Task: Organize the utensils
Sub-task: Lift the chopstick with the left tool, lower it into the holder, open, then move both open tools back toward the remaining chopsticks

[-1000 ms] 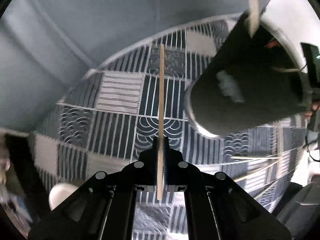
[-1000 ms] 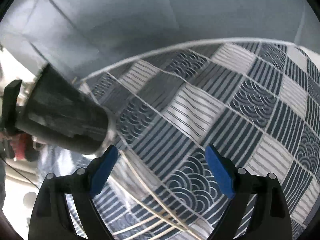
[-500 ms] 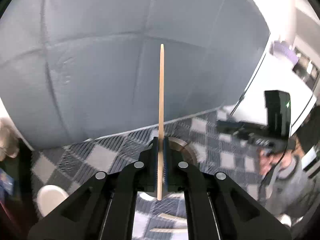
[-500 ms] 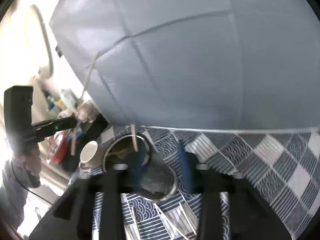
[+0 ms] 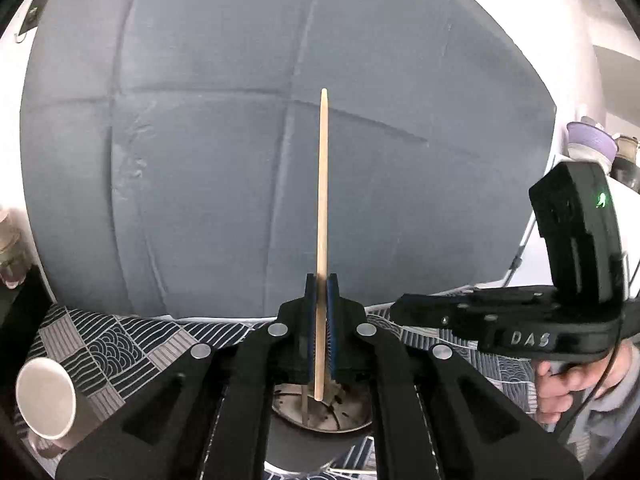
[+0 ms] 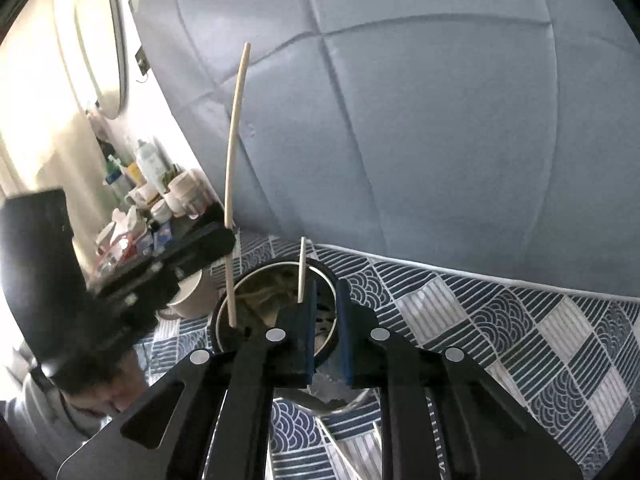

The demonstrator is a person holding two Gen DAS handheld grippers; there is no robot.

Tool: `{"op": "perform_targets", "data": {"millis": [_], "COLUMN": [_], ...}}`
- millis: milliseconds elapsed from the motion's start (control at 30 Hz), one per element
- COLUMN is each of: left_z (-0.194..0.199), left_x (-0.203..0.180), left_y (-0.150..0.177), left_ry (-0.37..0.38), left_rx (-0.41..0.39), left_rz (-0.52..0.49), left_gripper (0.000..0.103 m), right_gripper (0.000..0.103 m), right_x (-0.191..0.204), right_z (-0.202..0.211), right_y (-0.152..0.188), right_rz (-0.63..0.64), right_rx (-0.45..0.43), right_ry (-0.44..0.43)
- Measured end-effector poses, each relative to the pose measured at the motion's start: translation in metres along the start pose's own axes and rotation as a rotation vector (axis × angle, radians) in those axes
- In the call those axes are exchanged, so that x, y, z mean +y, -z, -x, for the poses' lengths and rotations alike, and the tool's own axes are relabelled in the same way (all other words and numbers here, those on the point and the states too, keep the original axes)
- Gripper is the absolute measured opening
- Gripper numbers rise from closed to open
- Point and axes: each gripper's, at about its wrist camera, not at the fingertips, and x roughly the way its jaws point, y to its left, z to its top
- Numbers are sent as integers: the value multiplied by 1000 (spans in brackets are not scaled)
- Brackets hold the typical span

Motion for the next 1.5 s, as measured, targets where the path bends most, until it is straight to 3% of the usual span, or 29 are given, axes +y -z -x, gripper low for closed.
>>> {"op": "perform_targets", "data": {"millis": [133,200,300,367,533,633,733,1000,1267,1500], "left_z": [-5,-4,8,23,59,72,80,95,98,96], "left_x": [-2,-3,-5,-5,7,5,6,0,-6,5], "left_y": [18,25,25,21,12,12,24,95,161,188], "left_ry": [-10,-21,-26,-43,-110,-192,-243,-360,-439,-510], "left_rx": [15,21,4,-24,-56,3,123,349,503,584], "left_rz": [16,22,44,54,108,72,63,92,129,282], "left_gripper": [5,11,33,56,97,97,97,97,97,97], "right_gripper": [13,21,37,48,80,85,85,85,85,85], "right_x": [-4,-8,-16,-22,-36,-43,-46,-47,-44,-57], "right_z": [2,5,15,26,44,50,47,20,-1,-27], "right_y": [9,12,17,21,27,35,46,87,118,134], "right_rz": [-14,-30,-48,-56,-78,-80,-70,-17,87,77], "right_rx": [-17,-22,-43,-57,-65,-38,18,173,283,384], "right_ry": [3,15,21,42,81,93,117,116,138,165]}}
